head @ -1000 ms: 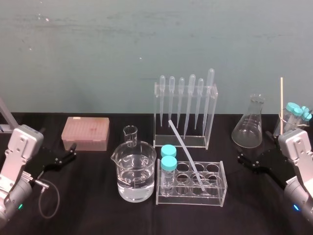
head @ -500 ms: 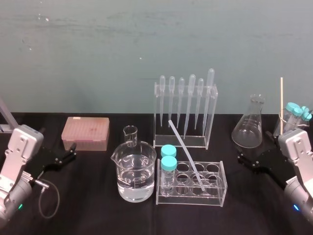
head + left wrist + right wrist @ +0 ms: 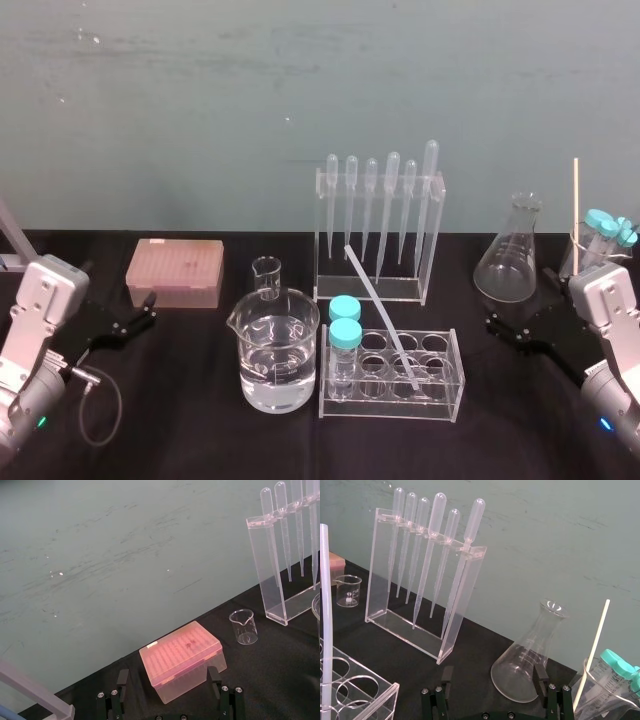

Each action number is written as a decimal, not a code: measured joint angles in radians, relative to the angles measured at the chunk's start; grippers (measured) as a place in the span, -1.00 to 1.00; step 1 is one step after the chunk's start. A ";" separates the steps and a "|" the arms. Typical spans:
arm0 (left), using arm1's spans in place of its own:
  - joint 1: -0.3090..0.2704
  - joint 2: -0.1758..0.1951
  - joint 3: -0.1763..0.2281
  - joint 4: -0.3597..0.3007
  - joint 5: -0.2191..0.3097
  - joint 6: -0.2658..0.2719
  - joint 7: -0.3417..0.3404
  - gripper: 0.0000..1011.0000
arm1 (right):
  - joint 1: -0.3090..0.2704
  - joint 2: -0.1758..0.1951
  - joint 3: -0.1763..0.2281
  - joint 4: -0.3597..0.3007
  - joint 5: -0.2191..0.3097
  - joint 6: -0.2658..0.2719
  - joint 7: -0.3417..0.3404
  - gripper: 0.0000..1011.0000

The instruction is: Pick up the stirring rod with one hand, then place it down.

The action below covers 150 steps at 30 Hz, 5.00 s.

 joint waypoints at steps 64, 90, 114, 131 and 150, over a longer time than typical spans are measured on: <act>0.000 0.000 0.000 0.000 0.000 0.000 0.000 0.98 | 0.283 -0.195 -0.055 0.101 0.218 0.293 0.521 0.98; 0.000 0.000 0.000 0.000 0.000 0.000 0.000 0.98 | 0.316 -0.240 -0.064 0.173 0.191 0.283 0.522 0.89; 0.000 0.000 0.000 0.000 0.000 0.000 0.000 0.98 | 0.314 -0.238 -0.062 0.169 0.193 0.285 0.521 -0.57; 0.000 0.000 0.000 0.000 0.000 0.000 0.000 0.98 | 0.288 -0.245 -0.036 0.164 0.186 0.197 0.508 -0.86; 0.000 0.000 0.000 0.000 0.000 0.000 0.000 0.98 | 0.118 -0.271 0.133 0.033 0.267 -0.169 0.561 -0.86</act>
